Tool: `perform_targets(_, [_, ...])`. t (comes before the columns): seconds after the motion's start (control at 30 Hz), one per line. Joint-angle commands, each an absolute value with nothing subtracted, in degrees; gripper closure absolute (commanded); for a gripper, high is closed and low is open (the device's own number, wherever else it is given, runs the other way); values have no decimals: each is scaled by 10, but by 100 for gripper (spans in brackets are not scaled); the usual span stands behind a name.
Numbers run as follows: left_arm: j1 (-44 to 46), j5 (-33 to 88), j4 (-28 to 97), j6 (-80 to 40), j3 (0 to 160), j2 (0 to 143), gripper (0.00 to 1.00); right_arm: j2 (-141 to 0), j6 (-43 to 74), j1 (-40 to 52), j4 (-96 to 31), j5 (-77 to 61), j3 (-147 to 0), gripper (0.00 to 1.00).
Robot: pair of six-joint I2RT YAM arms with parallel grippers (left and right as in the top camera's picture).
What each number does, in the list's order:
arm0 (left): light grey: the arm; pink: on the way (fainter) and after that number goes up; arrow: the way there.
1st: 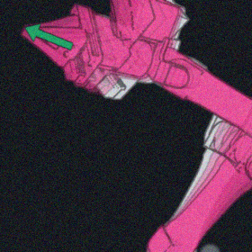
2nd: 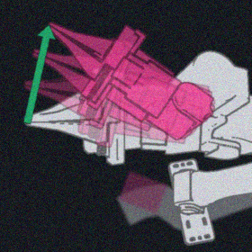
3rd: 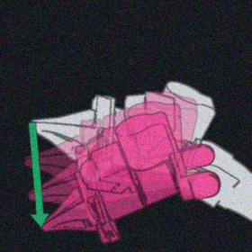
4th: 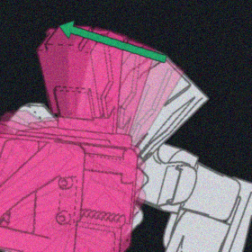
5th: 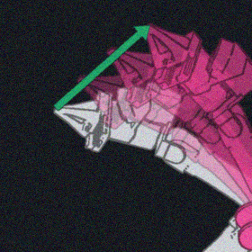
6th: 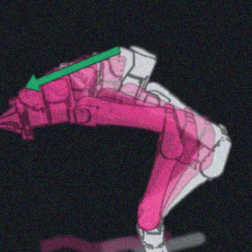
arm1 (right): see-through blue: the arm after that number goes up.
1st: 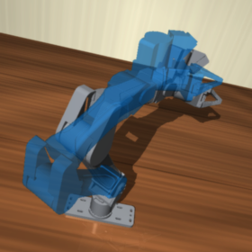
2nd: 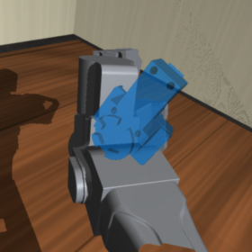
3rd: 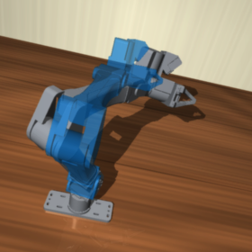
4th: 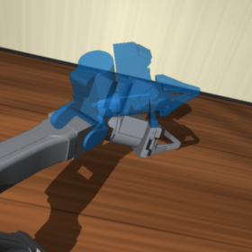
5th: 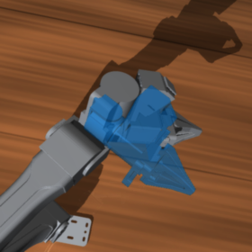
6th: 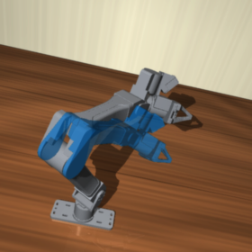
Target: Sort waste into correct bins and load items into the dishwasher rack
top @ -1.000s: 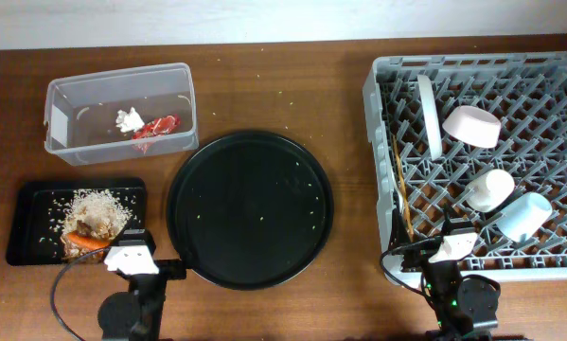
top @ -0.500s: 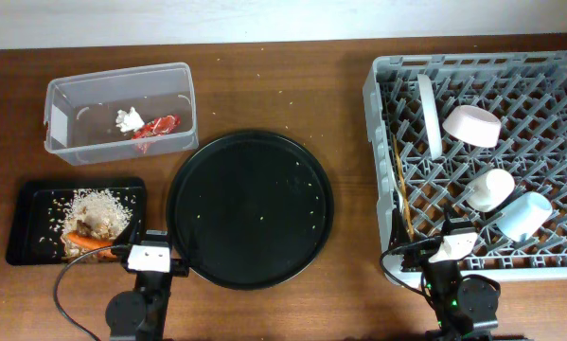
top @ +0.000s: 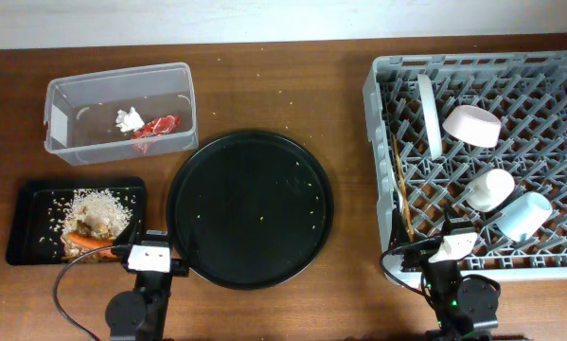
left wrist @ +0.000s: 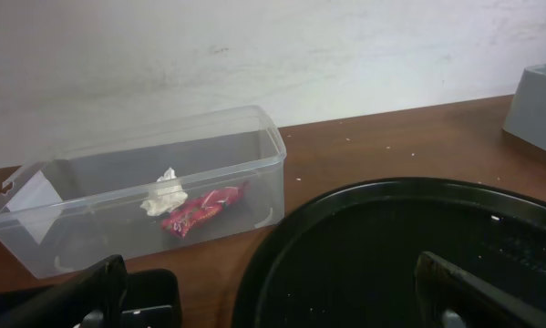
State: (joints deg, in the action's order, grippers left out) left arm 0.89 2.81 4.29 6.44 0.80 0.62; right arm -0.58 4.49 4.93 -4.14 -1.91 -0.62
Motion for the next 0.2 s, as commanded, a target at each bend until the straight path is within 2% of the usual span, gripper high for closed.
perform_targets(0.0, [6,36,44,72,5,4,1,-2,45,51,-44,-14,-3,1])
perform_targets(0.17, [6,36,44,72,5,3,1,-2,45,51,-44,-14,-3,1])
